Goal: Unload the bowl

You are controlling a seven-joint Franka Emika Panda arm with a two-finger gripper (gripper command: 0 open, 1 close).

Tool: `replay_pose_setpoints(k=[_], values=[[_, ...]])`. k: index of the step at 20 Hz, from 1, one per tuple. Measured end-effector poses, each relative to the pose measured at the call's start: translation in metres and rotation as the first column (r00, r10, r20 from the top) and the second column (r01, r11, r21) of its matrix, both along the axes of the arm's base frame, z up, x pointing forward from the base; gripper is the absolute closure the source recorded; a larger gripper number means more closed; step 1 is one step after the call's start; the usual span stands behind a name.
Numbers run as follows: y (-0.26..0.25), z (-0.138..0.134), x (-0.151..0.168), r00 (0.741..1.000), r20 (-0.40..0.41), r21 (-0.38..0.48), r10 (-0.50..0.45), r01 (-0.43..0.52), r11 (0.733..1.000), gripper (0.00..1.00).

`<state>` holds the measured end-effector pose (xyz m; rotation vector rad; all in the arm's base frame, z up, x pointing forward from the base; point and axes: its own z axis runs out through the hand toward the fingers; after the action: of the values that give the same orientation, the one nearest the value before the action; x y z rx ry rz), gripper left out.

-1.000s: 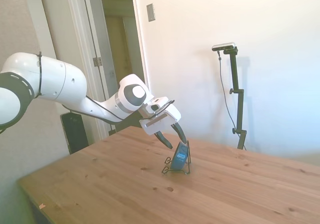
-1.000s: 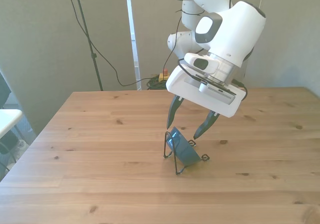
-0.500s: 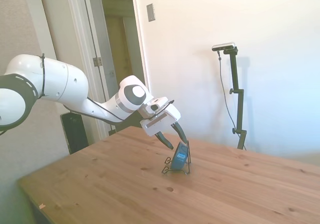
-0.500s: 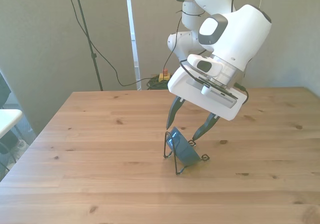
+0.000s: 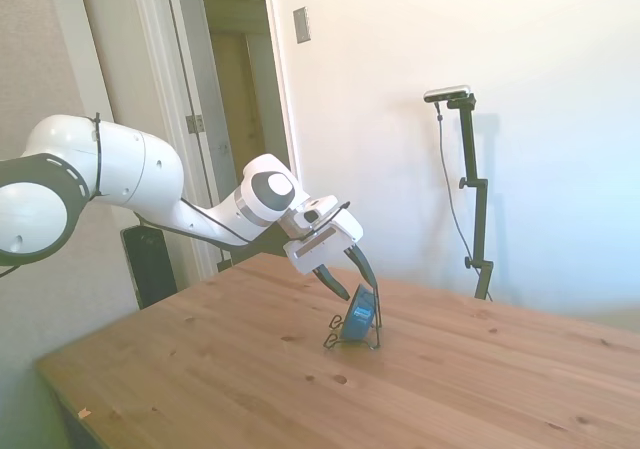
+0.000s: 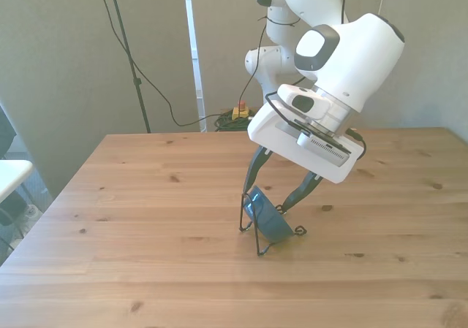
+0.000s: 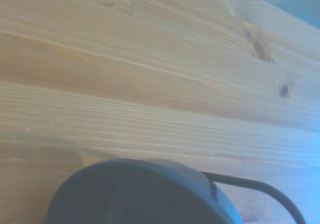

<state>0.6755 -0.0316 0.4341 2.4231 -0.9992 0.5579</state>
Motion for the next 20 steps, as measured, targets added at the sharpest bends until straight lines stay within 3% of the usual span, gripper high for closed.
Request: replay_pose_setpoints(k=[7,8,20], values=[[0.0105,-0.0032,0.0001,1.000,-0.002,-0.001,0.002,-0.002,1.000,0.00],[0.0102,-0.0044,0.0002,1.000,-0.004,-0.001,0.001,-0.001,1.000,1.00],[0.0057,-0.0081,-0.0004,1.000,-0.017,-0.011,-0.008,0.008,1.000,1.00]])
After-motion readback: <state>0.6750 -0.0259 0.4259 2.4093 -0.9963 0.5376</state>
